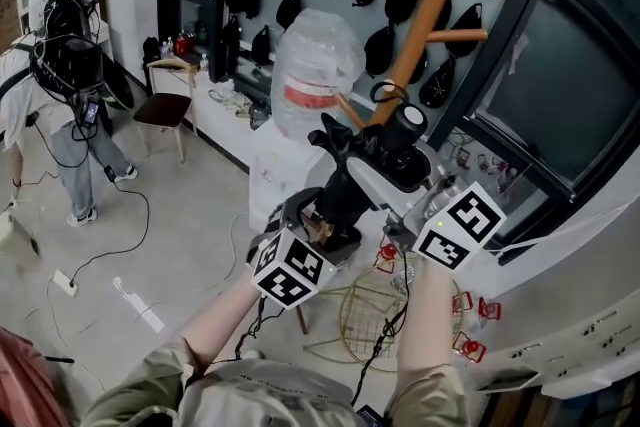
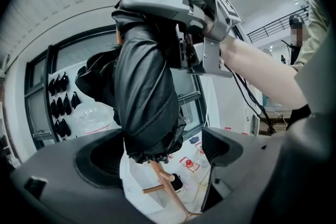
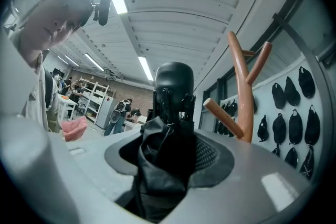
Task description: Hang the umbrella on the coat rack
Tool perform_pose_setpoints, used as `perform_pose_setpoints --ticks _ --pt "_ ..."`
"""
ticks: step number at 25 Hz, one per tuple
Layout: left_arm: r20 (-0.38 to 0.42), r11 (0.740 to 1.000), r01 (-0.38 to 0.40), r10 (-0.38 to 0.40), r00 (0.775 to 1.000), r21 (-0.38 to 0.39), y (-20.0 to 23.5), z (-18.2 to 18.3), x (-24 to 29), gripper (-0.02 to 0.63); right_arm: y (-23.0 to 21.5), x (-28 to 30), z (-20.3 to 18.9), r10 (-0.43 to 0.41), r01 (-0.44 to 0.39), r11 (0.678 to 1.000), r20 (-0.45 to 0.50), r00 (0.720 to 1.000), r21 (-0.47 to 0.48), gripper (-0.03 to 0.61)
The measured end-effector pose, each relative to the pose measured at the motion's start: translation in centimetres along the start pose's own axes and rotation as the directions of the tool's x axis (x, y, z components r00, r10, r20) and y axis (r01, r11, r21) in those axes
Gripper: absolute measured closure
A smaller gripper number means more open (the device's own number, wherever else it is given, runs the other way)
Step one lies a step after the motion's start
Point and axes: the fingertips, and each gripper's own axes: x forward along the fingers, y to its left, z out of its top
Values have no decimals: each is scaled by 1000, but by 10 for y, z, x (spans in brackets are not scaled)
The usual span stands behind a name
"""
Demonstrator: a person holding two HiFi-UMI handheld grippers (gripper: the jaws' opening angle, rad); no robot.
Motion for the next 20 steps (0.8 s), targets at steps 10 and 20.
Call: perform_pose_setpoints --ticks 10,20 --pt "-29 1000 4 -4 1000 -14 7 -12 23 164 -27 2 -18 -36 36 998 -13 999 46 357" --pt "-68 999 23 -25 997 -34 5 -30 38 164 -46 1 -41 -77 81 993 -45 996 86 357"
